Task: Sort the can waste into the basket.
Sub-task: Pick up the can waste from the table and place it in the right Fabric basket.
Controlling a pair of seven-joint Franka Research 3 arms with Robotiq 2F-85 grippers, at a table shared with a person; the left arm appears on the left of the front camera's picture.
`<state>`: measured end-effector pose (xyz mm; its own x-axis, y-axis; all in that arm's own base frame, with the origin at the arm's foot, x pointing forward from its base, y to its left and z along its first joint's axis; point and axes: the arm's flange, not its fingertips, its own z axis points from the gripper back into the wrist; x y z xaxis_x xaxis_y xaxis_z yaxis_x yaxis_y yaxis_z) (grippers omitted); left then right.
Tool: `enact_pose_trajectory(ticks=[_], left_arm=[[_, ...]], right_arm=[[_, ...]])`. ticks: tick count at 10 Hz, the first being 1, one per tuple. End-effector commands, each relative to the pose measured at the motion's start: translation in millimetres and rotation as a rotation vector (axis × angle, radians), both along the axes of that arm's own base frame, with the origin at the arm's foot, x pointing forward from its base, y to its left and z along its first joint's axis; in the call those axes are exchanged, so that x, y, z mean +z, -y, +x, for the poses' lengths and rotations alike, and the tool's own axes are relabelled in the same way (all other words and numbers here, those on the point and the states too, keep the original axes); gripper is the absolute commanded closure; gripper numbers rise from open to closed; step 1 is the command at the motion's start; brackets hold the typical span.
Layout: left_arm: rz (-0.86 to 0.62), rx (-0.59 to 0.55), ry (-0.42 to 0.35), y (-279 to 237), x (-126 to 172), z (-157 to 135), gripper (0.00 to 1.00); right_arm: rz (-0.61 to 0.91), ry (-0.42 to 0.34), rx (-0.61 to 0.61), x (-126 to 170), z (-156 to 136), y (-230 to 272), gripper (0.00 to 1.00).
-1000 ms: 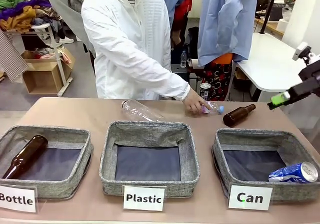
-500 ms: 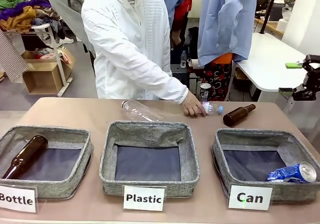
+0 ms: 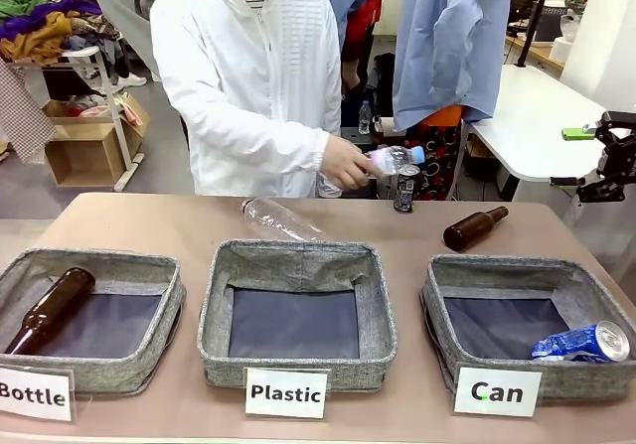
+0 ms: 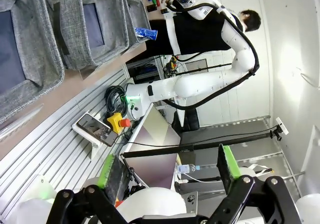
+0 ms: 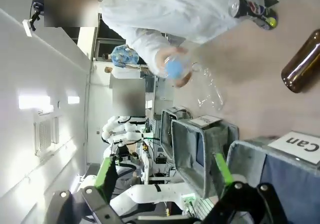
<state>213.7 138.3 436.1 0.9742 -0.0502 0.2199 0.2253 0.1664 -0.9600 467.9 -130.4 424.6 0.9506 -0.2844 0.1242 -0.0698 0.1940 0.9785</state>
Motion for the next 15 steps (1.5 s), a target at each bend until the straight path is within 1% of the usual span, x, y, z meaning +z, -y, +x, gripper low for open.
enact_pose_trajectory(ticks=[1,7,8,9,10,11,12,13,14,15], left_arm=[[-0.011,0.000,-0.009,0.4,2.3,-2.9,0.00],[-0.011,0.000,-0.009,0.4,2.3,-2.9,0.00],[-0.011,0.000,-0.009,0.4,2.3,-2.9,0.00],[-0.011,0.000,-0.009,0.4,2.3,-2.9,0.00],[-0.011,0.000,-0.009,0.4,2.3,-2.9,0.00],[-0.011,0.000,-0.009,0.4,2.3,-2.9,0.00],[-0.011,0.000,-0.009,0.4,2.3,-2.9,0.00],[-0.011,0.000,-0.009,0.4,2.3,-2.9,0.00],[-0.011,0.000,-0.009,0.4,2.3,-2.9,0.00],[-0.011,0.000,-0.009,0.4,2.3,-2.9,0.00]], right_arm=[[-0.004,0.008,0.009,3.6,-3.0,1.5,0.00],[-0.001,0.001,-0.001,0.4,-0.4,0.7,0.00],[-0.179,0.202,0.101,13.9,-0.2,-2.5,0.00],[-0.395,0.445,0.153,19.3,24.3,-18.9,0.00],[-0.482,0.605,0.188,15.5,51.6,-32.1,0.00],[-0.585,0.695,0.190,3.0,79.5,-40.4,0.00],[-0.655,0.756,0.218,-13.9,105.9,-51.8,0.00],[-0.753,0.849,0.233,-32.1,132.2,-64.3,0.00],[-0.810,0.907,0.253,-44.6,146.5,-78.1,0.00],[-0.834,0.940,0.266,-48.3,152.2,-90.2,0.00]])
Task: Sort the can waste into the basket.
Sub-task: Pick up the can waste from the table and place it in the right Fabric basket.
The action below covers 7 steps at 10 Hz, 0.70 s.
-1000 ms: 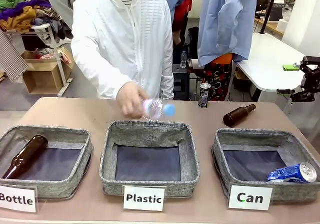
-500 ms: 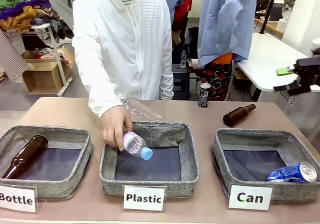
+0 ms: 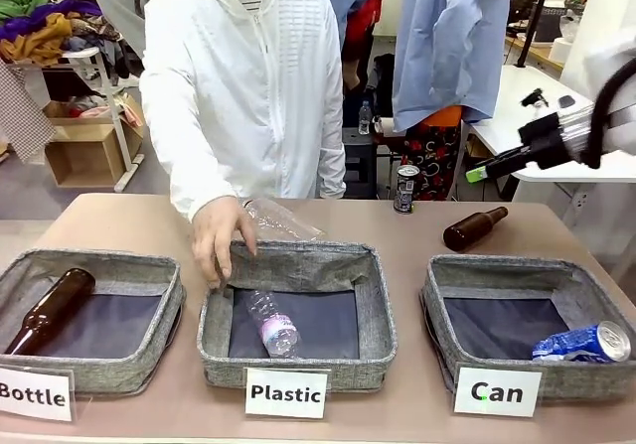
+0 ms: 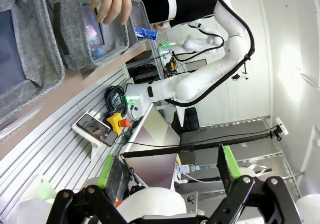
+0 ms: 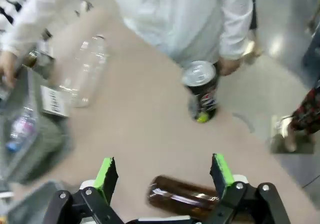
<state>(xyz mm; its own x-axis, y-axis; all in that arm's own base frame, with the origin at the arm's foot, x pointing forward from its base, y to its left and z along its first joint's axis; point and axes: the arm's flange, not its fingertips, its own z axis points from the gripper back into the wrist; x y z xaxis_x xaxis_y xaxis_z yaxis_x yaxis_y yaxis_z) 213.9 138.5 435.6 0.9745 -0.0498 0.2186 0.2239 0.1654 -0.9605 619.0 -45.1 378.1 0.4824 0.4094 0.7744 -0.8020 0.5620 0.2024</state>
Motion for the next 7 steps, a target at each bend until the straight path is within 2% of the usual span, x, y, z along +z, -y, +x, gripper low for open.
enact_pose_trajectory(ticks=[1,4,5,6,7], left_arm=[[-0.010,0.000,-0.007,0.6,2.7,-3.0,0.00],[-0.010,0.000,-0.007,0.6,2.7,-3.0,0.00],[-0.010,0.000,-0.007,0.6,2.7,-3.0,0.00],[-0.010,0.000,-0.007,0.6,2.7,-3.0,0.00],[-0.010,0.000,-0.007,0.6,2.7,-3.0,0.00]], right_arm=[[0.038,-0.014,-0.010,-0.4,-3.5,-7.3,0.00],[0.000,0.000,0.000,0.0,0.0,0.0,0.00],[-0.011,0.013,0.002,-7.8,4.4,-4.6,0.00],[0.015,0.092,0.018,-24.5,30.4,-1.7,0.00],[0.038,0.133,-0.018,-43.2,48.0,2.0,0.00]])
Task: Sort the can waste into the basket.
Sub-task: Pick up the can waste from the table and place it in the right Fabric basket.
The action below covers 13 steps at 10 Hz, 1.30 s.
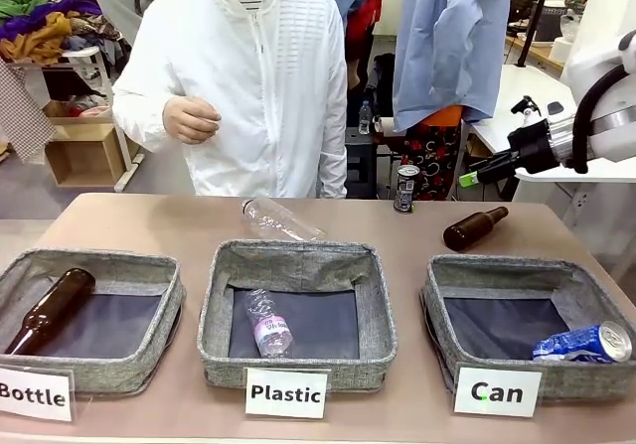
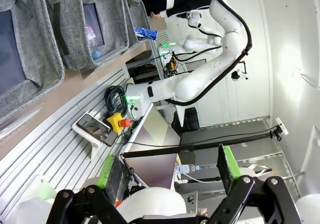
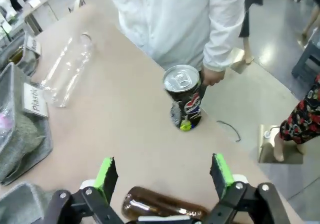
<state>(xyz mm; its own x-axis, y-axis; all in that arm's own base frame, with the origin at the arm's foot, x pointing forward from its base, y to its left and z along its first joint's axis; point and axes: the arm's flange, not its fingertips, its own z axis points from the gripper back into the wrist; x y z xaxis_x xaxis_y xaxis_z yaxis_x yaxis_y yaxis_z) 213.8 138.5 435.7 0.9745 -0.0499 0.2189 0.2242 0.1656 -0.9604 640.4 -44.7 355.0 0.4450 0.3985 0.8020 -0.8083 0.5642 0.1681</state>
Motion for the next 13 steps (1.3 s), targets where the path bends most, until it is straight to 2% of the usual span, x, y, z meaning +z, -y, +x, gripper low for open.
enact_pose_trajectory(ticks=[1,3,5,9,11,13], left_arm=[[-0.011,0.000,-0.008,0.6,2.7,-3.0,0.00],[-0.011,0.000,-0.008,0.6,2.7,-3.0,0.00],[-0.011,0.000,-0.008,0.6,2.7,-3.0,0.00],[-0.011,0.000,-0.008,0.6,2.7,-3.0,0.00],[-0.011,0.000,-0.008,0.6,2.7,-3.0,0.00],[-0.011,0.000,-0.008,0.6,2.7,-3.0,0.00]], right_arm=[[0.052,0.112,0.003,-36.5,36.8,2.7,0.00],[0.047,0.183,0.043,-66.0,59.3,-11.7,0.00],[0.023,0.162,0.124,-89.7,71.1,-19.7,0.00],[0.136,0.248,0.175,-117.1,89.0,-40.5,0.00],[0.209,0.243,0.191,-124.2,96.3,-50.3,0.00],[0.279,0.261,0.156,-127.7,102.0,-59.0,0.00]])
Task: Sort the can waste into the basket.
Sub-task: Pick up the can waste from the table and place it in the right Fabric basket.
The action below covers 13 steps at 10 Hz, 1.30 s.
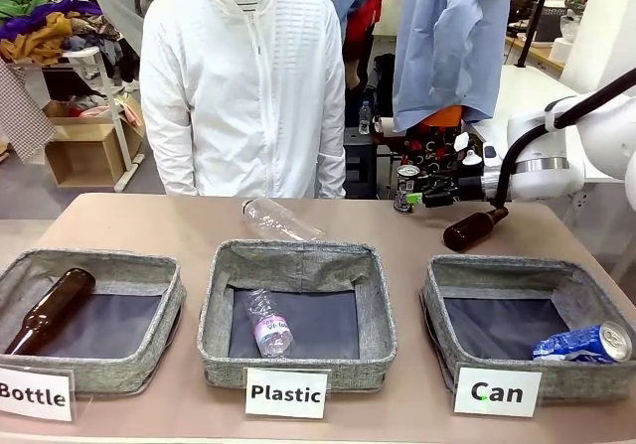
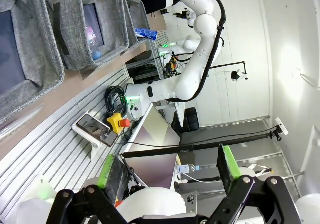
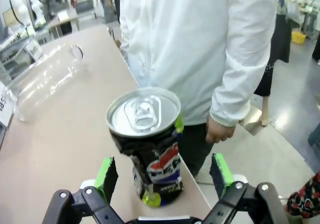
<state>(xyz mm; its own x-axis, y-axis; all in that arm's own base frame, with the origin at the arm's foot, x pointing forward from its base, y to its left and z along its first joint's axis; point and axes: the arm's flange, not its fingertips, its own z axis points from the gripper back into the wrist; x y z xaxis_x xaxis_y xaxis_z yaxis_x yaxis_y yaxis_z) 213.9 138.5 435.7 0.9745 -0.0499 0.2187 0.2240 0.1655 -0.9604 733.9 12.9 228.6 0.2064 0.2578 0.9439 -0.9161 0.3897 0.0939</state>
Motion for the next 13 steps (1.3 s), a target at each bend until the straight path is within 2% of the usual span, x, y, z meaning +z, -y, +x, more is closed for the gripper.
enact_pose_trajectory(ticks=[1,3,4,6,7,8,9,11,13], left_arm=[[-0.011,0.000,-0.008,0.6,2.7,-3.0,0.00],[-0.011,0.000,-0.008,0.6,2.7,-3.0,0.00],[-0.011,0.000,-0.008,0.6,2.7,-3.0,0.00],[-0.011,0.000,-0.008,0.6,2.7,-3.0,0.00],[-0.011,0.000,-0.008,0.6,2.7,-3.0,0.00],[-0.011,0.000,-0.008,0.6,2.7,-3.0,0.00],[-0.011,0.000,-0.008,0.6,2.7,-3.0,0.00],[-0.011,0.000,-0.008,0.6,2.7,-3.0,0.00],[-0.011,0.000,-0.008,0.6,2.7,-3.0,0.00]], right_arm=[[0.076,0.033,0.011,-1.5,8.1,-4.3,0.00],[0.101,0.006,0.042,0.4,8.0,-7.8,0.00],[0.104,-0.007,0.061,0.8,7.7,-8.8,0.56],[0.103,-0.018,0.067,1.5,7.2,-10.1,0.59],[0.108,-0.020,0.072,2.1,7.2,-11.5,1.00],[0.110,-0.012,0.074,7.1,5.6,-11.3,0.75],[0.118,0.001,0.078,18.4,0.7,-8.1,1.00],[0.110,-0.002,0.090,62.0,-17.1,2.6,1.00],[0.073,-0.056,0.123,113.0,-44.7,11.9,1.00]])
